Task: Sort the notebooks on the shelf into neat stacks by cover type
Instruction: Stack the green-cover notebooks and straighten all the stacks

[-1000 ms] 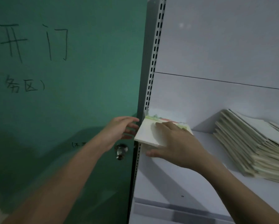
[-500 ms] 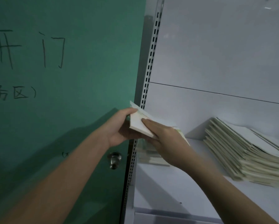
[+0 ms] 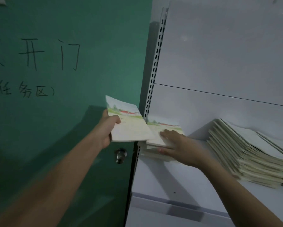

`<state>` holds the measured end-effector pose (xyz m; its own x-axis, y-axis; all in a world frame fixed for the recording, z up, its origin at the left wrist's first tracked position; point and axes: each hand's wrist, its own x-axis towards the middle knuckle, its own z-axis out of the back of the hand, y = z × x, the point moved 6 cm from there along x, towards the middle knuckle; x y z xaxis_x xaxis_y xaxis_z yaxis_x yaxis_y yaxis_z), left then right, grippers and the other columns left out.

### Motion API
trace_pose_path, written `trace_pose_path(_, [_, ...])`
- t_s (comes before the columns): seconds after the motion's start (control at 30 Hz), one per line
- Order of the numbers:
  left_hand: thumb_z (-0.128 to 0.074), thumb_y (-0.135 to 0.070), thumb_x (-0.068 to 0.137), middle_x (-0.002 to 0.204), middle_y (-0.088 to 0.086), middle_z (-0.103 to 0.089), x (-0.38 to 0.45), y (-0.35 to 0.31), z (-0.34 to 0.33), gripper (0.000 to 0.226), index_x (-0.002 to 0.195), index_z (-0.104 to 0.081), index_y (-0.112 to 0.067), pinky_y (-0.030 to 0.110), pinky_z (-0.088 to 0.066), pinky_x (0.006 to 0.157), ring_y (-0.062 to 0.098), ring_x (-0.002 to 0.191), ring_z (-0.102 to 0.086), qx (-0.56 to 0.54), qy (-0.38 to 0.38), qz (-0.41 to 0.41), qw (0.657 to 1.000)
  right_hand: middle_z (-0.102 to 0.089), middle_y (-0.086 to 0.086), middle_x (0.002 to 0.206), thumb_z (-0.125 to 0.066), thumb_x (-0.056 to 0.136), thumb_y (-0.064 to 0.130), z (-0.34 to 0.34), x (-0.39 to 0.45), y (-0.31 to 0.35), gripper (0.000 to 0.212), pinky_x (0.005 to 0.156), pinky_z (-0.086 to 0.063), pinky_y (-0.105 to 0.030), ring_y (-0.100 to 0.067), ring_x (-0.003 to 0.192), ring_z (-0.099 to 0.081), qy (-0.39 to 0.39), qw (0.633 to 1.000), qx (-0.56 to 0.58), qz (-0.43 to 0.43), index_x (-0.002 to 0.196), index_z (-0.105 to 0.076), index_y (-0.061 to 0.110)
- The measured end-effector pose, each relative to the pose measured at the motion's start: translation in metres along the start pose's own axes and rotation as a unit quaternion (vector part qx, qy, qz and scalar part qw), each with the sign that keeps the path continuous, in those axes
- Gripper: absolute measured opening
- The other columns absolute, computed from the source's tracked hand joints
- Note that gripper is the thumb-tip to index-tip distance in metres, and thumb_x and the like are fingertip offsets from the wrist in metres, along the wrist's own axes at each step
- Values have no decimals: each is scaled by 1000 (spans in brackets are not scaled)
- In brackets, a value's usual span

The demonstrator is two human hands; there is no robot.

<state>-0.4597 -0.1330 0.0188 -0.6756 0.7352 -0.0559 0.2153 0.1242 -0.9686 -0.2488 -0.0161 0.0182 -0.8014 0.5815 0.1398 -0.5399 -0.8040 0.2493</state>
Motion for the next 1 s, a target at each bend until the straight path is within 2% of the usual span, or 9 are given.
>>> trace_pose_path(0.2, [-41,0,90,109,8,-61,-12,6,12,43,127,-44,-23,33,-57,53,27,88,-63,-35,-23,27,999,-53,8,141,-36,97,58,7,-8,-5,46,101,-41,-35,-21,126,-50,-47,999,19,6,137,-50,39])
trace_pose_path(0.27, [-42,0,90,109,10,-61,-16,1,12,41,125,-45,-21,30,-55,45,26,85,-63,-53,-23,30,998,-69,4,105,-30,98,59,16,-3,-12,43,81,-48,-36,-23,97,-61,-113,989,90,12,110,-64,37])
trace_pose_path(0.33, [-41,0,90,106,10,-61,-19,-4,8,38,122,-46,-21,28,-53,43,25,82,-62,-49,-20,23,998,-59,3,71,-31,100,54,32,0,-14,44,61,-39,-33,-21,70,-53,-189,968,163,3,78,-57,26])
trace_pose_path(0.4, [-40,0,90,106,10,-62,-22,-3,2,38,121,-47,-21,31,-54,51,26,84,-63,-25,-10,18,999,-51,4,65,-34,103,46,45,-1,-9,40,56,-32,-32,-19,64,-47,-249,947,204,-1,73,-50,24])
trace_pose_path(0.53, [-44,-13,100,102,10,-65,-22,10,-18,29,128,-44,-20,37,-55,64,25,85,-65,-9,-9,10,1000,-64,8,94,-34,102,46,34,-5,25,38,69,-43,-30,-15,84,-58,-252,944,208,47,128,-59,34])
trace_pose_path(0.6, [-49,-35,101,106,11,-68,-22,16,-31,29,128,-46,-24,39,-57,66,27,87,-68,-27,7,24,999,-64,7,122,-33,100,51,8,-3,46,45,86,-48,-33,-16,105,-61,-177,966,166,85,141,-47,36])
trace_pose_path(0.67, [-56,-46,95,107,11,-71,-20,20,-38,35,123,-50,-26,39,-58,63,28,88,-70,-48,24,52,997,-47,8,146,-37,100,50,-11,-1,58,48,104,-37,-31,-14,130,-47,-129,980,107,108,145,-42,34])
trace_pose_path(0.87, [-59,-2,91,109,12,-71,-4,24,-24,41,127,-51,-18,34,-57,57,26,87,-70,-53,47,47,996,-27,20,156,-29,94,62,-13,8,54,56,118,-22,-32,-2,143,-24,-44,983,112,138,147,-34,42])
trace_pose_path(1.0, [-55,-4,92,113,8,-68,7,29,-7,40,129,-50,-18,34,-55,64,24,96,-67,-103,2,17,994,-30,16,156,-25,92,65,6,9,11,63,120,-18,-34,-5,144,-23,-122,976,180,31,149,-33,38])
